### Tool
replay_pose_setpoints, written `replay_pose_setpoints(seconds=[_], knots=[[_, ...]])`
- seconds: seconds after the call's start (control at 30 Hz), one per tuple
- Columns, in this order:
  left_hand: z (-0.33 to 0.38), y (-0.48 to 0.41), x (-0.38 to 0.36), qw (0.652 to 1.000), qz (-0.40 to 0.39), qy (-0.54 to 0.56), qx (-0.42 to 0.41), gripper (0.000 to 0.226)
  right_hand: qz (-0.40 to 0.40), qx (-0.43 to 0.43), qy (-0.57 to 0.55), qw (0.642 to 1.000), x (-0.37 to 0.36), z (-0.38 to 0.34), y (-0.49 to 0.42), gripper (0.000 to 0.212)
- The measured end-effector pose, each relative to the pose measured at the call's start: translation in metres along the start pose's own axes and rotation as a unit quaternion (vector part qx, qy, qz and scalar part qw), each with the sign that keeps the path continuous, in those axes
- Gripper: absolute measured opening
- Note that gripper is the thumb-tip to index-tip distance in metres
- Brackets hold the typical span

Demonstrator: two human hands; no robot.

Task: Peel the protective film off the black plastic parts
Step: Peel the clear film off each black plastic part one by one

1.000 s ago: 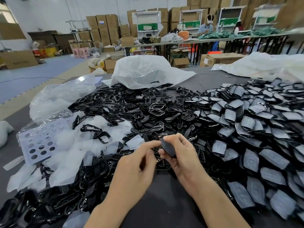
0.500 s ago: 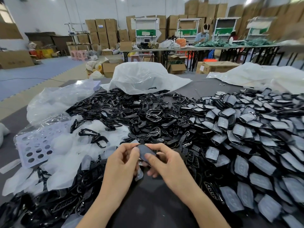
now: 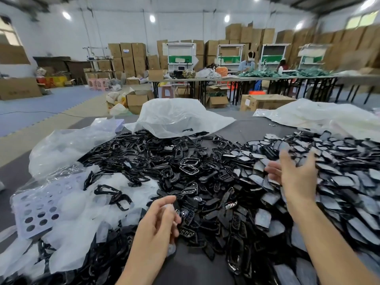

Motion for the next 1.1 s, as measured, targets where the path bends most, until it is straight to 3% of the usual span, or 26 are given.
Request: replay_pose_setpoints(seconds=[0.1, 0.27, 0.37, 0.53, 0.63, 0.73, 0.87, 1.1], knots=[[0.023, -0.033, 0.009, 0.991, 0.035, -0.118, -0.056, 0.019, -0.141, 0.072, 0.096, 0.983, -0.052, 0.005, 0.018, 0.06], [0.036, -0.148, 0.062, 0.945, 0.116, -0.303, -0.048, 0.03, -0.369, 0.182, 0.268, 0.871, -0.183, 0.03, 0.038, 0.055], [0.022, -0.213, 0.131, 0.9, 0.164, -0.403, 0.039, 0.041, -0.421, 0.186, 0.388, 0.798, -0.225, 0.064, 0.023, 0.063], [-0.023, -0.284, 0.22, 0.822, 0.159, -0.52, 0.171, 0.05, -0.455, 0.117, 0.489, 0.735, -0.262, 0.131, 0.006, 0.072], [-0.044, -0.315, 0.246, 0.81, 0.157, -0.524, 0.21, 0.054, -0.452, 0.129, 0.51, 0.72, -0.271, 0.149, 0.009, 0.071], [-0.065, -0.332, 0.264, 0.82, 0.15, -0.492, 0.249, 0.061, -0.444, 0.142, 0.514, 0.72, -0.272, 0.151, 0.007, 0.07], [-0.073, -0.346, 0.244, 0.809, 0.144, -0.513, 0.249, 0.075, -0.435, 0.162, 0.512, 0.722, -0.276, 0.153, 0.002, 0.069], [-0.046, -0.321, 0.143, 0.85, -0.063, -0.495, 0.167, 0.06, -0.438, 0.167, 0.479, 0.742, -0.277, 0.147, 0.004, 0.067]])
Point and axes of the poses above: each hand's wrist, its own y-axis away from the middle knuckle, its own x-axis out of the back of the hand, z = x × y, the point moved 8 cm from there along -y, towards the middle knuckle, and after that the axes turned 12 degrees about x, right-handed, at the moved point
